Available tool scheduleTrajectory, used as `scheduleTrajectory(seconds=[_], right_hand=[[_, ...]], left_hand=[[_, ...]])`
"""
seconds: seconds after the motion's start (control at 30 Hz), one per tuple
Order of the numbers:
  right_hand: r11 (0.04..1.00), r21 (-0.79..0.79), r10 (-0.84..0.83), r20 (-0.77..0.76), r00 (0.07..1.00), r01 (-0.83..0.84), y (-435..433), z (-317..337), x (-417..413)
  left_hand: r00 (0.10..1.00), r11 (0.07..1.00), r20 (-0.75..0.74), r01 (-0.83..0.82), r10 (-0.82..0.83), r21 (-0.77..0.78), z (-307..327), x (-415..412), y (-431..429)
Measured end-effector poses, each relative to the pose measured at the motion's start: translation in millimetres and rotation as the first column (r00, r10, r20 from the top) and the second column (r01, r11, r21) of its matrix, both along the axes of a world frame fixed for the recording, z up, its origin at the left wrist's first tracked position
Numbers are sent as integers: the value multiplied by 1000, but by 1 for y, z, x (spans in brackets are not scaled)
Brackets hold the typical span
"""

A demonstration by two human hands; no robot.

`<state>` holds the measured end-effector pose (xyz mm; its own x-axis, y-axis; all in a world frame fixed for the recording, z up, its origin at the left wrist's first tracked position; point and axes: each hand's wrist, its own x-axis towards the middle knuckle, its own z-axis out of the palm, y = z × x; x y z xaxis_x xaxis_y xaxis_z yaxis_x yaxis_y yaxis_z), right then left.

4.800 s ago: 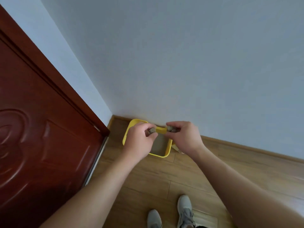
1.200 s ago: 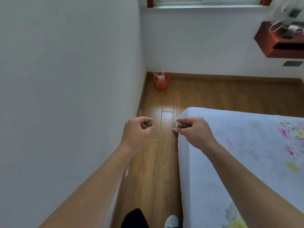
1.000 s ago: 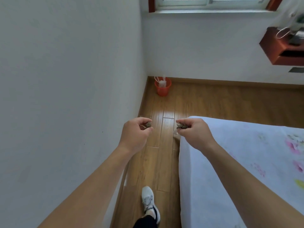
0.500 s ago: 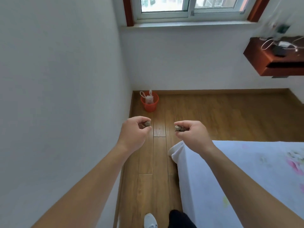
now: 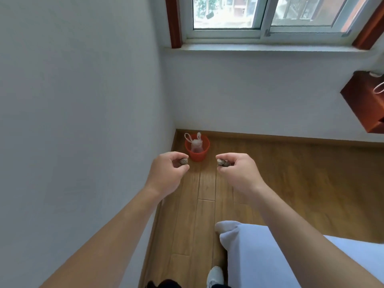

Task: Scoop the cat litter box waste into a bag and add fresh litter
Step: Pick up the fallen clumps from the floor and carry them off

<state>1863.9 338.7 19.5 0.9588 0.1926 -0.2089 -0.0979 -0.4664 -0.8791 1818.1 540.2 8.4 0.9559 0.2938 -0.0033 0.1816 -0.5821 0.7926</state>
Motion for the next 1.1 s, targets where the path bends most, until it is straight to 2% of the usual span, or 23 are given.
scheduleTrajectory(seconds=[0.2, 0.43, 0.63, 0.83, 1.1], right_hand=[[996, -29, 79, 9, 997, -79, 31, 4, 81], [992, -95, 83, 7, 997, -82, 68, -12, 172], [993, -114, 19, 40, 999, -15, 82, -15, 249], [988, -155, 11, 2, 1000, -11, 87, -27, 327], [972, -168, 156, -47, 987, -162, 107, -69, 469]], left_hand=[[999, 999, 5, -46, 46, 15, 3, 68, 23], [999, 999, 0, -49, 49, 2, -18, 164, 62], [1000, 1000, 7, 24, -24, -15, -28, 261, 79], [998, 998, 4, 61, -61, 11, -37, 344, 86], [993, 996, -87, -84, 83, -6, -80, 459, 99]])
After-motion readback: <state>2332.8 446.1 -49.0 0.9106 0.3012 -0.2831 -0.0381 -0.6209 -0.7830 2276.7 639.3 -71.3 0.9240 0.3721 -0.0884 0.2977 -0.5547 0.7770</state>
